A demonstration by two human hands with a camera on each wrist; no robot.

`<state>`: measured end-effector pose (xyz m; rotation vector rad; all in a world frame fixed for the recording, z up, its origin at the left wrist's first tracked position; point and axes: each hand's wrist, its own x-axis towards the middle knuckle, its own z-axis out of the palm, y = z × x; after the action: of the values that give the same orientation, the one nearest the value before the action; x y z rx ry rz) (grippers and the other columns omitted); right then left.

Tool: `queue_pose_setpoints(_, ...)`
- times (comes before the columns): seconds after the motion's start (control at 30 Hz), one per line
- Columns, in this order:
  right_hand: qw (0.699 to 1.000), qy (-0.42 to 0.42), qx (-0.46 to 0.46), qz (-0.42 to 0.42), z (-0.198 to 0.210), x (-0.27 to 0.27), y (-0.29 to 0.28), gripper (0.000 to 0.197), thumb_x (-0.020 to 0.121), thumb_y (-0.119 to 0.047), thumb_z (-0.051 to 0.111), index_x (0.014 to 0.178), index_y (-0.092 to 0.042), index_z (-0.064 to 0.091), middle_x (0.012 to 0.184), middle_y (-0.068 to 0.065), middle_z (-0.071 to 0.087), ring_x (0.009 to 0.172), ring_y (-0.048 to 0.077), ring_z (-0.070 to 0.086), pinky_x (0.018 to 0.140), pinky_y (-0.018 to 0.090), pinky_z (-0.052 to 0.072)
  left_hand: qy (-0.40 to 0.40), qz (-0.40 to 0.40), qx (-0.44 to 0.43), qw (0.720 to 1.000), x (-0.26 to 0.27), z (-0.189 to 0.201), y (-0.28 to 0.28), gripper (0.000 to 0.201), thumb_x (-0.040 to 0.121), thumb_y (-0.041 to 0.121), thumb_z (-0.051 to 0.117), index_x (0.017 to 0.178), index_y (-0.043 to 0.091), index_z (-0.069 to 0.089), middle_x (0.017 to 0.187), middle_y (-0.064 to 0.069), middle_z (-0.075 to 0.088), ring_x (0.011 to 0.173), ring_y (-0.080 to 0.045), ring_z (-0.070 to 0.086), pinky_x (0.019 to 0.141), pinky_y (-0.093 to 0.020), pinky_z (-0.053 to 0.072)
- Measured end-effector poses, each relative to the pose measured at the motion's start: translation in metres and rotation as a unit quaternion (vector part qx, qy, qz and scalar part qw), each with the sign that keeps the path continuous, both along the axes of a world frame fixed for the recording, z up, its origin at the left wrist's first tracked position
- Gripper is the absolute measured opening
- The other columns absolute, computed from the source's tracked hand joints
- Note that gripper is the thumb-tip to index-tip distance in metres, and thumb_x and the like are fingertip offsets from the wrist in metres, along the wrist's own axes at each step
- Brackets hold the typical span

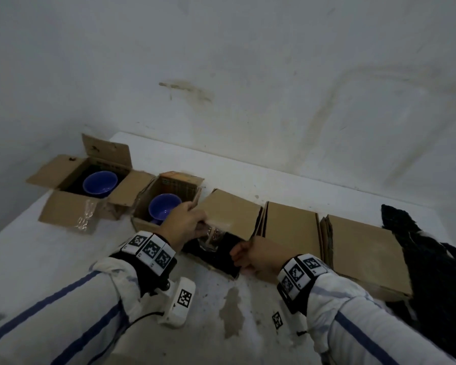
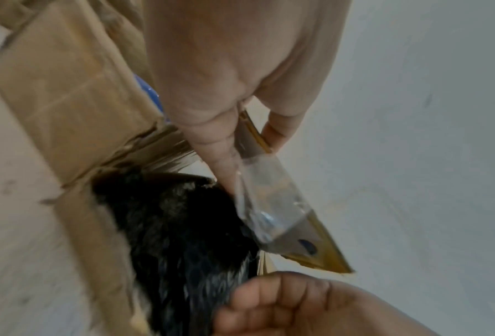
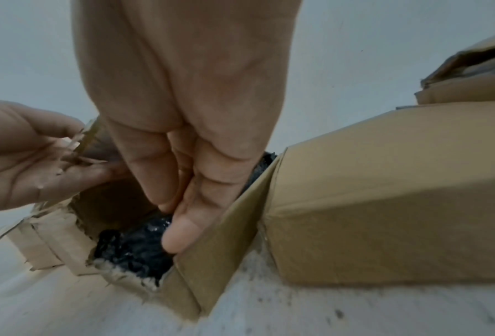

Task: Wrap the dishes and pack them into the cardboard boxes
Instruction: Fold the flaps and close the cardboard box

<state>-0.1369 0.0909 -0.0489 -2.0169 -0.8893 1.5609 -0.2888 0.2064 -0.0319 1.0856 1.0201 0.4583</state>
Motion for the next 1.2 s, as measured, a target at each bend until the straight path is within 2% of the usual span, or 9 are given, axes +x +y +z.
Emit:
queue_pose_setpoints(0.13, 0.994, 0.053, 0.026, -0.094, -0.004, -0.002, -0.013, 0.024, 0.085, 0.016, 0.048, 0.081, -0.004, 0.06, 0.095, 0.012, 0.063, 0.089, 0.024, 0.062, 0.068, 0.032, 0.055, -0.005, 0.07, -0.032, 0.997, -0.009, -0.016, -0.024, 0.055, 0.089, 0.001, 0.058, 0.135, 0.013, 0.03, 0.1, -0.02, 0.057, 0.063, -0.022, 0.061, 0.051, -0.03, 0.049)
queue_pose_setpoints(0.27, 0.969, 0.129, 0.041, -0.207, -0.001, -0.005, -0.019, 0.021, 0.085, 0.007, 0.037, 0.069, -0.005, 0.043, 0.073, 0.014, 0.053, 0.057, 0.022, 0.045, 0.056, 0.032, 0.035, -0.005, 0.119, 0.006, 0.993, -0.012, -0.019, -0.045, 0.046, 0.083, -0.008, 0.06, 0.118, 0.014, 0.04, 0.092, -0.013, 0.061, 0.077, -0.027, 0.061, 0.069, -0.04, 0.054)
queue_pose_setpoints(0.33, 0.961, 0.142, 0.04, -0.233, 0.0, -0.006, -0.02, 0.02, 0.086, -0.01, 0.041, 0.067, -0.008, 0.044, 0.062, 0.009, 0.054, 0.047, 0.019, 0.046, 0.05, 0.026, 0.035, -0.001, 0.126, 0.031, 0.992, -0.015, -0.024, -0.051, 0.037, 0.081, -0.011, 0.06, 0.112, 0.006, 0.048, 0.082, -0.011, 0.06, 0.07, -0.025, 0.059, 0.065, -0.037, 0.052)
queue_pose_setpoints(0.43, 0.967, 0.13, 0.027, -0.218, 0.0, -0.009, -0.019, 0.041, 0.094, -0.046, 0.044, 0.081, -0.009, 0.056, 0.079, 0.014, 0.062, 0.074, 0.029, 0.064, 0.06, 0.032, 0.049, 0.006, 0.141, 0.043, 0.989, -0.022, -0.033, -0.058, 0.028, 0.073, -0.001, 0.064, 0.1, -0.002, 0.057, 0.074, -0.012, 0.058, 0.065, -0.023, 0.055, 0.06, -0.031, 0.047)
queue_pose_setpoints(0.5, 0.971, 0.113, 0.015, -0.208, 0.0, -0.013, -0.016, 0.047, 0.092, -0.054, 0.046, 0.09, -0.009, 0.055, 0.087, 0.016, 0.062, 0.088, 0.033, 0.065, 0.066, 0.035, 0.052, 0.018, 0.139, 0.043, 0.989, -0.026, -0.04, -0.063, 0.028, 0.064, 0.007, 0.063, 0.089, 0.0, 0.055, 0.072, -0.012, 0.054, 0.066, -0.024, 0.052, 0.062, -0.033, 0.045)
queue_pose_setpoints(0.57, 0.973, 0.095, 0.008, -0.209, 0.0, -0.017, -0.014, 0.039, 0.093, -0.045, 0.051, 0.095, -0.006, 0.056, 0.086, 0.016, 0.061, 0.081, 0.031, 0.063, 0.065, 0.037, 0.054, 0.019, 0.126, 0.038, 0.991, -0.028, -0.044, -0.066, 0.028, 0.061, 0.007, 0.063, 0.087, 0.006, 0.053, 0.069, -0.013, 0.05, 0.063, -0.023, 0.047, 0.062, -0.035, 0.041)
queue_pose_setpoints(0.7, 0.972, 0.075, -0.007, -0.223, -0.003, -0.023, -0.008, 0.025, 0.096, -0.026, 0.051, 0.09, -0.003, 0.055, 0.083, 0.016, 0.059, 0.081, 0.032, 0.062, 0.069, 0.042, 0.055, 0.02, 0.084, -0.024, 0.996, -0.036, -0.055, -0.056, 0.045, 0.081, -0.004, 0.062, 0.123, 0.001, 0.046, 0.077, -0.011, 0.056, 0.061, -0.019, 0.054, 0.057, -0.031, 0.048)
queue_pose_setpoints(0.77, 0.969, 0.066, -0.016, -0.237, -0.003, -0.027, -0.007, 0.024, 0.096, -0.024, 0.049, 0.086, -0.004, 0.054, 0.084, 0.017, 0.061, 0.084, 0.034, 0.064, 0.066, 0.041, 0.055, 0.019, 0.044, -0.036, 0.998, -0.04, -0.061, -0.049, 0.048, 0.082, -0.006, 0.06, 0.127, -0.003, 0.044, 0.077, -0.009, 0.054, 0.057, -0.016, 0.053, 0.052, -0.028, 0.045)
queue_pose_setpoints(1.2, 0.958, 0.006, 0.002, -0.286, -0.004, -0.042, -0.006, 0.016, 0.094, -0.004, 0.047, 0.078, -0.003, 0.051, 0.077, 0.015, 0.058, 0.068, 0.025, 0.064, 0.054, 0.037, 0.053, 0.036, -0.119, -0.091, 0.988, -0.047, -0.064, -0.032, 0.015, 0.088, -0.007, 0.05, 0.095, 0.007, 0.052, 0.064, -0.005, 0.054, 0.055, -0.014, 0.052, 0.055, -0.026, 0.045)
